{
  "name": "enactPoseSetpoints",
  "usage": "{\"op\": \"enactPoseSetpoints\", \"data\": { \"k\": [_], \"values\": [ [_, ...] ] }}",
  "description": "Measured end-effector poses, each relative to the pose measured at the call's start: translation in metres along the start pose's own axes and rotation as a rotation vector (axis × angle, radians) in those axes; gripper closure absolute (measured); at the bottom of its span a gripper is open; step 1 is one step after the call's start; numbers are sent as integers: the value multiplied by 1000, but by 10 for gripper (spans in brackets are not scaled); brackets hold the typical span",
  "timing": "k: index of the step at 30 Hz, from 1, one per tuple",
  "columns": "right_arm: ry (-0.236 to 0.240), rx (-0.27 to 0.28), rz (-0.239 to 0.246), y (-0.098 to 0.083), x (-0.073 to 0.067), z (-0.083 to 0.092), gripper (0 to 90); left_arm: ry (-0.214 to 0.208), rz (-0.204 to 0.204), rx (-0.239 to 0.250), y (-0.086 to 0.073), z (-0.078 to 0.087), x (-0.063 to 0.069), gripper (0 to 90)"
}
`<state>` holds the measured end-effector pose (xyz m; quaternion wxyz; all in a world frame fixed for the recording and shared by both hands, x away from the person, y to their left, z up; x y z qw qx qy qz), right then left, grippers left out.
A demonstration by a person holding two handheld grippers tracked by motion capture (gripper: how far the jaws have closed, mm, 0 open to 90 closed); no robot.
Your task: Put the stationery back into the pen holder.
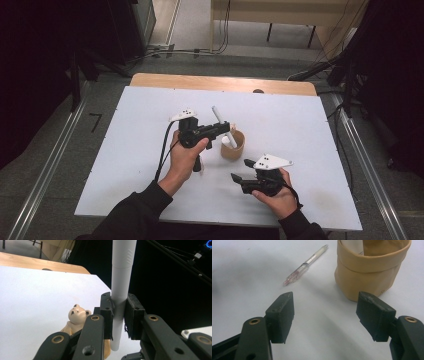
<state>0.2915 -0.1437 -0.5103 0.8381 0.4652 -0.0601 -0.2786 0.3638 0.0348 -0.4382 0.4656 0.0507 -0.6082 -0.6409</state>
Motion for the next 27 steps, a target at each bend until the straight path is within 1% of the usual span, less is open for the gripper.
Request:
{"op": "enactPoseSetpoints", "data": {
  "k": [3,11,14,24,27],
  "values": [
    [-1,-2,1,0,0,0,293,4,0,4,0,-4,-1,797],
    [-1,-5,-2,-1,0,-1,294,22,-16,8,1,-12,-2,797],
    [-2,-7,2,-1,0,-1,295,31,-32,4,0,-15,-3,797],
    [2,-10,4,-1,-1,-2,295,62,-60,-1,-4,-24,-5,796],
    [3,-13,6,-1,-1,-3,295,79,-83,-1,-5,-26,-5,796]
  ]
}}
Point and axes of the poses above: each handheld gripper's, and its own axes: z roughly backward along the jaws, y roughly out of its top, x roughly to its right, the point moved 5 cm from there along -z, roughly forward along the jaws, and after that the axes turned 9 degrees about y, right-handed, at the moved point
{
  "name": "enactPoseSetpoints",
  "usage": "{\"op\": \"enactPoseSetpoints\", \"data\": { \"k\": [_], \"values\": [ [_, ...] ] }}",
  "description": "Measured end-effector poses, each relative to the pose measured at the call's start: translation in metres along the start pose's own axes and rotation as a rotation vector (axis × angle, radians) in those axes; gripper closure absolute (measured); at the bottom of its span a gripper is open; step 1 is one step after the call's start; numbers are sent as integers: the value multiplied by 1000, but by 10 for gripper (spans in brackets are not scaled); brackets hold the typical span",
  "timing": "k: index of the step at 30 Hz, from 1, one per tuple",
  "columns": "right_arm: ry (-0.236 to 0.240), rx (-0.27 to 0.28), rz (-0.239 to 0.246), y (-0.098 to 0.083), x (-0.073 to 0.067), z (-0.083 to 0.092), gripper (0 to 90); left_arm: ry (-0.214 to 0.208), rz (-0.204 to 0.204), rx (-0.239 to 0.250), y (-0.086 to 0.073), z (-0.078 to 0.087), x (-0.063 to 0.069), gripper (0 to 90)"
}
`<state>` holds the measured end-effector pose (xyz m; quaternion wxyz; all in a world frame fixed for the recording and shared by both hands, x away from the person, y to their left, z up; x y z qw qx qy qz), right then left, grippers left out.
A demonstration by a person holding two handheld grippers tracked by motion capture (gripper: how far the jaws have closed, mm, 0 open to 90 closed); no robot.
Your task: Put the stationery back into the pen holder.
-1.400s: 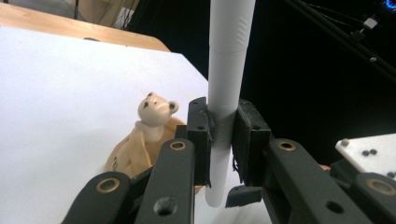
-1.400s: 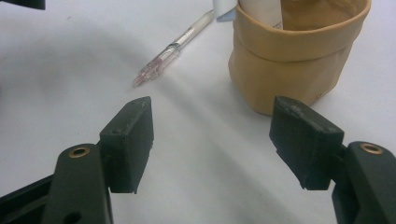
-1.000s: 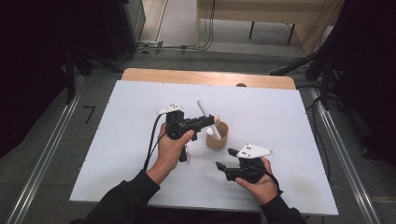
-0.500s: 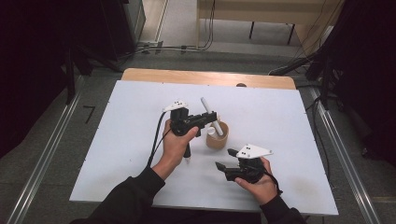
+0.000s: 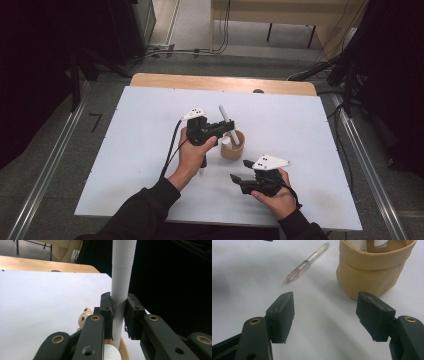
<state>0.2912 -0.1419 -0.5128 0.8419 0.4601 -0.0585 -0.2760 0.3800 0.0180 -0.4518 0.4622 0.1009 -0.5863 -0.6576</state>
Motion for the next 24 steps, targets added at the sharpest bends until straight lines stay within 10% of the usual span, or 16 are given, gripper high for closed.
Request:
{"op": "enactPoseSetpoints", "data": {
  "k": [24],
  "values": [
    [6,-13,0,-1,0,-2,295,47,-88,-15,-12,-12,0,794]
  ]
}}
Point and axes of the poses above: each handheld gripper's, and its own axes: z roughly backward along the jaws, y roughly out of its top, x roughly to its right, the point moved 5 cm from there along -z, roughly forward along the jaws, and after that the axes turned 9 degrees about y, right-handed, at the moved point
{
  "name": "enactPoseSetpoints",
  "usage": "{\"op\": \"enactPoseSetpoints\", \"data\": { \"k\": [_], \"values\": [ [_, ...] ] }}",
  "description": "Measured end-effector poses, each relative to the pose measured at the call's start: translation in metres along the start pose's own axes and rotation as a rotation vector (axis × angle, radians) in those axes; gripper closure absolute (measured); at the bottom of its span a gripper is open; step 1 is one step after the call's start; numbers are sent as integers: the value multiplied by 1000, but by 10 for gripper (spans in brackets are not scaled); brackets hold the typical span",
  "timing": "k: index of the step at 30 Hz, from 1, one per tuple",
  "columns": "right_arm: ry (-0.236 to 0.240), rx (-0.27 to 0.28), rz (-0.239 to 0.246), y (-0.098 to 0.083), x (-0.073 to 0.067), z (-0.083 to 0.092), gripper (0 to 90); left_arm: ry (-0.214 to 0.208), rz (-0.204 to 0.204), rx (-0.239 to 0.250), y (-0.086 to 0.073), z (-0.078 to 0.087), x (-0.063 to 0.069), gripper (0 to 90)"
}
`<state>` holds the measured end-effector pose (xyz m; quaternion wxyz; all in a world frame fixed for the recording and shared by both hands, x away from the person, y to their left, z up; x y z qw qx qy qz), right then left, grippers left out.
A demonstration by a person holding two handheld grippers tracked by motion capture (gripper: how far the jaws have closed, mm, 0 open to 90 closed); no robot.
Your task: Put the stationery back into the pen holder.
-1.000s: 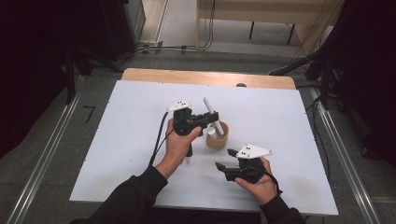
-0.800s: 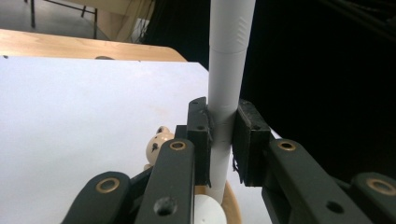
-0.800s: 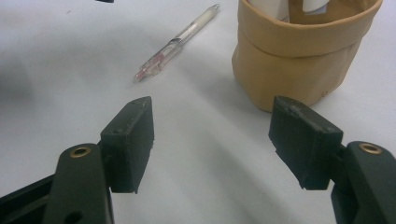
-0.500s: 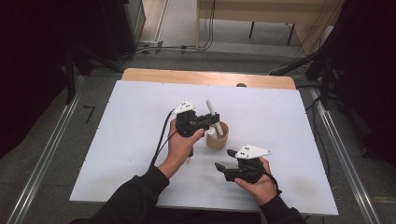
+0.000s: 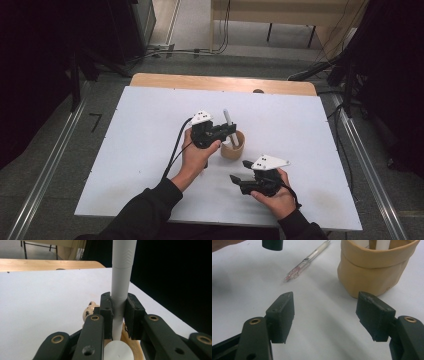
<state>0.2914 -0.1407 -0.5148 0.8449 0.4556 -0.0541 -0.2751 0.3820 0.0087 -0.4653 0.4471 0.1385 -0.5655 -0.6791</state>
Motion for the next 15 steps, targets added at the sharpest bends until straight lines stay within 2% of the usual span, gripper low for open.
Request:
{"op": "enactPoseSetpoints", "data": {
  "k": [6,15],
  "values": [
    [0,-1,0,0,0,0,295,7,-14,1,-1,0,-1,783],
    [2,0,1,0,0,0,295,23,-34,37,2,6,4,564]
  ]
}}
Point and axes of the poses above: each handheld gripper's, and its own axes: z roughly backward along the jaws, y roughly out of its top, x roughly to its right, the point moved 5 cm from there along -z, roughly forward along the jaws, and after that the axes turned 9 degrees about y, right-handed, at the moved point
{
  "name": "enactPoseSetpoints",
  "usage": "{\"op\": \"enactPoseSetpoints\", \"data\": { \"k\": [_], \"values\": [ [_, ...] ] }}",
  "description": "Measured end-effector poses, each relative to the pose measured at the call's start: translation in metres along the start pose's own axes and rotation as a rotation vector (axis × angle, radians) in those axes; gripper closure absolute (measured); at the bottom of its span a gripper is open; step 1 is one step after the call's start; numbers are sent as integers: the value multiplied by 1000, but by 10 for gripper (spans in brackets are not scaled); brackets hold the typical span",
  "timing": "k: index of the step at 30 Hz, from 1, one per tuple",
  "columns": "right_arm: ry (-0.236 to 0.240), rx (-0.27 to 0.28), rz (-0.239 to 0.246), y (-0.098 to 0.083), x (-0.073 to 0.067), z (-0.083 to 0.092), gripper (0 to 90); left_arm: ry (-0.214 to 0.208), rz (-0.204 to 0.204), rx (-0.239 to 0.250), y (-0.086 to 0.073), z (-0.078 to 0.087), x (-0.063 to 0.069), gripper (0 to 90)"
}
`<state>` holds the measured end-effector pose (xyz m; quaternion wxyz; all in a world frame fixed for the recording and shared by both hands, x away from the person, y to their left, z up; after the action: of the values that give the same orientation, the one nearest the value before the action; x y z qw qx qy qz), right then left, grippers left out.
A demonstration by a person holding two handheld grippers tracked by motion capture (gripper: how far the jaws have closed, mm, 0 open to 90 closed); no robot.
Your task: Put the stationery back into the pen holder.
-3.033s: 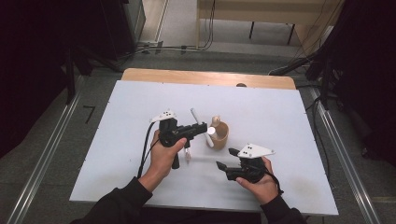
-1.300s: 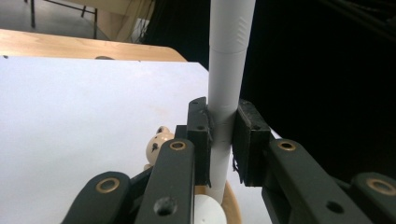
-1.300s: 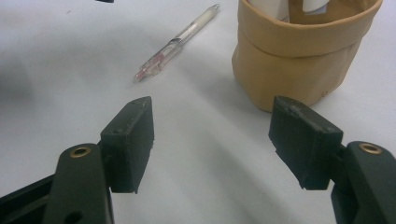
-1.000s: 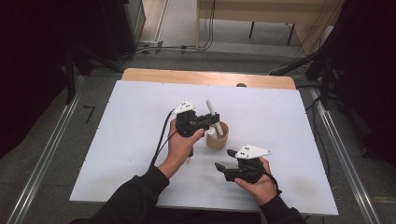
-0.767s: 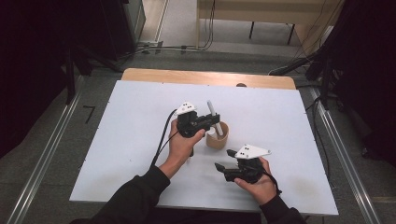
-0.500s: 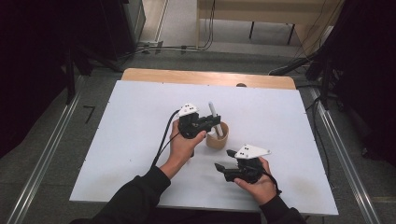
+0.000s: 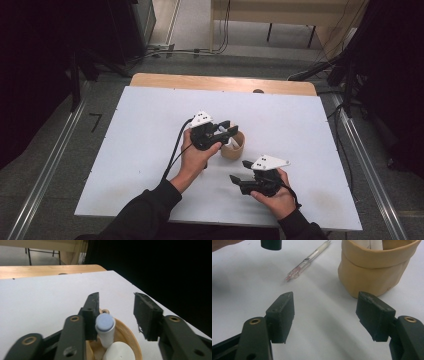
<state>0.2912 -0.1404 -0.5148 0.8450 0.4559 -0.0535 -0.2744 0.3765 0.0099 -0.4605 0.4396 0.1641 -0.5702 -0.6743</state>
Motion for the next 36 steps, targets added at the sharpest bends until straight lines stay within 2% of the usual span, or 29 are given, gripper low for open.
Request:
{"op": "enactPoseSetpoints", "data": {
  "k": [3,14,24,34,36],
  "values": [
    [-1,-1,0,0,0,0,295,13,-2,5,1,3,-1,504],
    [-3,-2,-1,0,0,0,295,31,14,24,1,19,-6,392],
    [-4,-2,-4,0,0,-1,295,52,38,44,4,37,-13,333],
    [-6,-2,0,0,0,0,295,116,68,37,-6,56,-34,300],
    [-6,-1,-1,0,0,0,295,140,75,41,-7,59,-39,300]
  ]
}}
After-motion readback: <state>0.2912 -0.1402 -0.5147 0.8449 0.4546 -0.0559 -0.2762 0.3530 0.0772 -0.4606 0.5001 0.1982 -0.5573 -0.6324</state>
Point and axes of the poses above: each handheld gripper's, and its own axes: z roughly backward along the jaws, y roughly out of its top, x roughly to its right, the point moved 5 cm from there along -z, roughly forward along the jaws, and after that the axes turned 9 degrees about y, right-handed, at the moved point
